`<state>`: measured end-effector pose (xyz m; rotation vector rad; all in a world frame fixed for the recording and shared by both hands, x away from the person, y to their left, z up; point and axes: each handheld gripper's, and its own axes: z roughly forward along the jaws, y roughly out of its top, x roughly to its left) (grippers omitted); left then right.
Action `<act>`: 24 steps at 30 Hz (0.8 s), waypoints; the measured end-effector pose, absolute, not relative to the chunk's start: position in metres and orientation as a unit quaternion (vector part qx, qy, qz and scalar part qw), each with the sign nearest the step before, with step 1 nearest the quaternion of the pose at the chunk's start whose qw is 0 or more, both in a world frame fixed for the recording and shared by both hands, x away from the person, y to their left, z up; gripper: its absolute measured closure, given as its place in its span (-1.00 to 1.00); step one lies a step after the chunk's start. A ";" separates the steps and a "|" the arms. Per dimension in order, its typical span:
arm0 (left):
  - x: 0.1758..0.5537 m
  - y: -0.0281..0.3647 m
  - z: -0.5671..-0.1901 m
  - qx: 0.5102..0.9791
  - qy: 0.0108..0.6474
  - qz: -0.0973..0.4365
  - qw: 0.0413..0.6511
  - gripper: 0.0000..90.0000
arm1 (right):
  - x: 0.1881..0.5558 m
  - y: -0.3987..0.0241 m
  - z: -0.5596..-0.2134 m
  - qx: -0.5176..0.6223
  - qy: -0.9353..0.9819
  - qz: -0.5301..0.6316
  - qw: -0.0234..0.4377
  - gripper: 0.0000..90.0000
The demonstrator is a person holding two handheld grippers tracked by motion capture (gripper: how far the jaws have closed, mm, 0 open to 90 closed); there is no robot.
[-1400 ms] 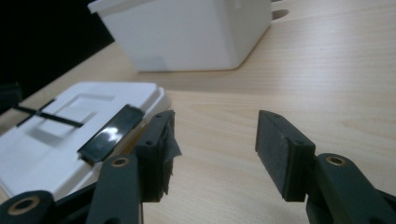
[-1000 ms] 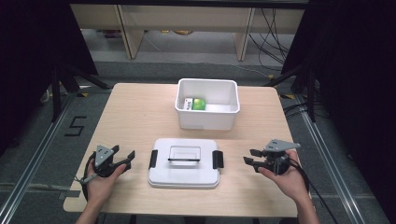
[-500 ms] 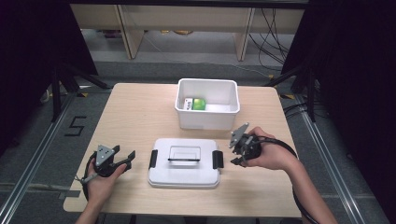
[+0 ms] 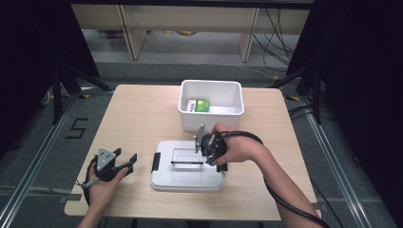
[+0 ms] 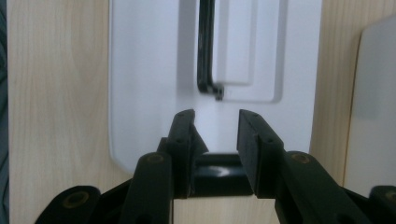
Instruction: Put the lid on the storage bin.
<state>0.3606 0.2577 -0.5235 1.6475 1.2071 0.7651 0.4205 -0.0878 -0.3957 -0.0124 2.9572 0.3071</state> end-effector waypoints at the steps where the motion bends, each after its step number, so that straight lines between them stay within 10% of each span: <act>1: 0.361 0.257 -0.524 0.671 0.491 0.311 0.461 -0.33 | 0.420 -0.083 -0.396 -0.002 0.991 0.103 0.087 0.49; 24: 0.361 0.256 -0.524 0.673 0.496 0.306 0.455 -0.32 | 0.426 -0.022 -0.415 -0.044 0.995 0.062 0.070 0.43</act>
